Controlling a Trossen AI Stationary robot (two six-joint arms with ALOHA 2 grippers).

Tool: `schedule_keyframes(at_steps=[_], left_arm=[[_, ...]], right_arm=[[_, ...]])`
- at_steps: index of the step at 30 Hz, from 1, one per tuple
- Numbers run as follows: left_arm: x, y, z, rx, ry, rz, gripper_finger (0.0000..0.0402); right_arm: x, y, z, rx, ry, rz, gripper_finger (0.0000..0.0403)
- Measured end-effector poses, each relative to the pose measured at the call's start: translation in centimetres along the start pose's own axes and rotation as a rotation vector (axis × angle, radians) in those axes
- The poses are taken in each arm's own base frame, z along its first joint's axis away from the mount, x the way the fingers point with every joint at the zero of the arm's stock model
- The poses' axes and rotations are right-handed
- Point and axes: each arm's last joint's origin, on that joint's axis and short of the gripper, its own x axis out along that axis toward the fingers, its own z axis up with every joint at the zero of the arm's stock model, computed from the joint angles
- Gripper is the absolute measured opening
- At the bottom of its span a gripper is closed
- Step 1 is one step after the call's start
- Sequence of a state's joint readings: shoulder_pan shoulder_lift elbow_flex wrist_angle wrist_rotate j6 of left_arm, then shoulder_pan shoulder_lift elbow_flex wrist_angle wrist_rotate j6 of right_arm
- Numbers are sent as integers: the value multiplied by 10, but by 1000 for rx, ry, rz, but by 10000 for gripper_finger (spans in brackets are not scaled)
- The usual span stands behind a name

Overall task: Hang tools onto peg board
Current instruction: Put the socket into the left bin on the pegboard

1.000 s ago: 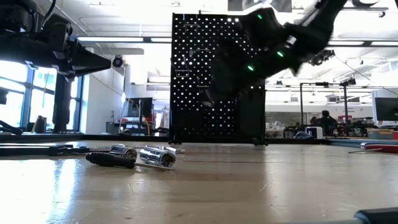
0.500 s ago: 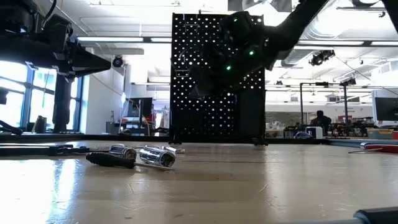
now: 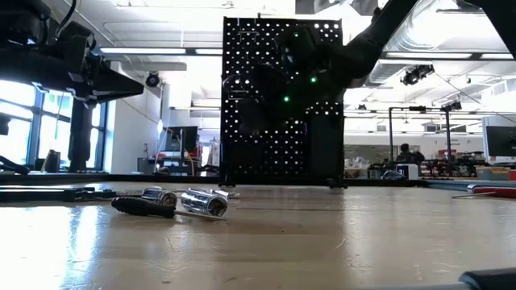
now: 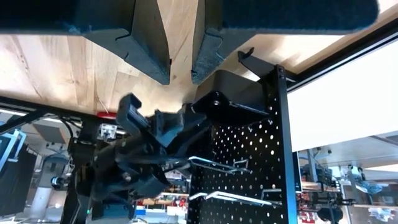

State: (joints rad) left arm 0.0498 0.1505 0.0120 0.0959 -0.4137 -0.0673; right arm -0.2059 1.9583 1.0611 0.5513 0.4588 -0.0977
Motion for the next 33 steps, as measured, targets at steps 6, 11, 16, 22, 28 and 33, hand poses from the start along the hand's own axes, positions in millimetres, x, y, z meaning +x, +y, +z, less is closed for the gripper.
schedule_keyframes(at_steps=[6, 11, 16, 22, 28, 33], left_arm=[[0, 0, 0, 0, 1, 0, 60], [0, 0, 0, 0, 1, 0, 60], [0, 0, 0, -1, -3, 0, 60], [0, 0, 0, -2, -4, 0, 60], [0, 0, 0, -2, -4, 0, 60], [0, 0, 0, -2, -4, 0, 60]], right_arm=[[6, -10, -4, 57, 15, 18, 84], [6, -9, -4, 71, 16, 14, 156], [5, -6, -4, 95, 16, 20, 195], [-10, 25, -1, 73, 0, 115, 199], [-36, 68, 2, 32, -23, 244, 199], [-62, 102, -1, -17, -14, 377, 200]])
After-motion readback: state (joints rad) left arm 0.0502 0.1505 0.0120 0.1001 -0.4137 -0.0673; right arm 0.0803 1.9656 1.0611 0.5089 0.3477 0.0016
